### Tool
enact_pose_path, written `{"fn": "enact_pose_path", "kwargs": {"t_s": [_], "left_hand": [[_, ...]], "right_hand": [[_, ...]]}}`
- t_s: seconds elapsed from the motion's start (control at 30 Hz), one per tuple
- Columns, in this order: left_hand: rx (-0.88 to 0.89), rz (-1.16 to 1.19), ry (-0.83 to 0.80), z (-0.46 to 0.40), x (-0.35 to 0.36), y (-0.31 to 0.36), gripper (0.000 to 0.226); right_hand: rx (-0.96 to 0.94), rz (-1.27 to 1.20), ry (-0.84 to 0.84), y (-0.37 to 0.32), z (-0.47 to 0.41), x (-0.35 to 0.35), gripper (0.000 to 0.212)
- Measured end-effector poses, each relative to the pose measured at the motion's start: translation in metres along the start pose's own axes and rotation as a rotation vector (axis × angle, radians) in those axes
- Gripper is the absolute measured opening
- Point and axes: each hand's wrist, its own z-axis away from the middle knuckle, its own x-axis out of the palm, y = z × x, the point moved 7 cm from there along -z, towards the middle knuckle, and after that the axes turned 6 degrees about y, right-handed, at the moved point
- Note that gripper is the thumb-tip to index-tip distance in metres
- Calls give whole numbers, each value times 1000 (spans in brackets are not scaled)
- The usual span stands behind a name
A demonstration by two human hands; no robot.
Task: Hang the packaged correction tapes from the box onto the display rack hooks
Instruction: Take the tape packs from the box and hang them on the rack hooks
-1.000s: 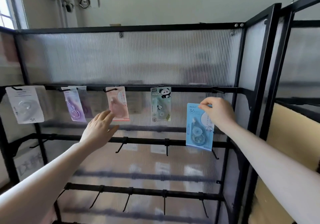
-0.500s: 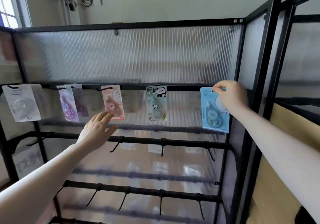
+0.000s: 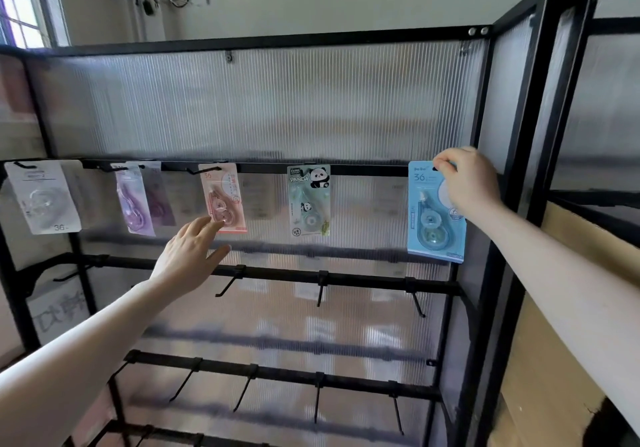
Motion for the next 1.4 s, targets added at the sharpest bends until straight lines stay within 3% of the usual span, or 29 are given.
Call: {"fn": "enact_pose_path", "kwargs": {"t_s": [0.33, 0.83, 1.4], "left_hand": [[6, 3, -11, -4, 8, 3, 54], [-6, 5, -39, -5, 23, -3, 53], [-11, 12, -66, -10, 33, -9, 53]], "right_hand": [[-81, 11, -182, 4, -2, 9, 26], [-13, -209, -208, 17, -1, 9, 25], [0, 14, -180, 31, -10, 30, 36]]}}
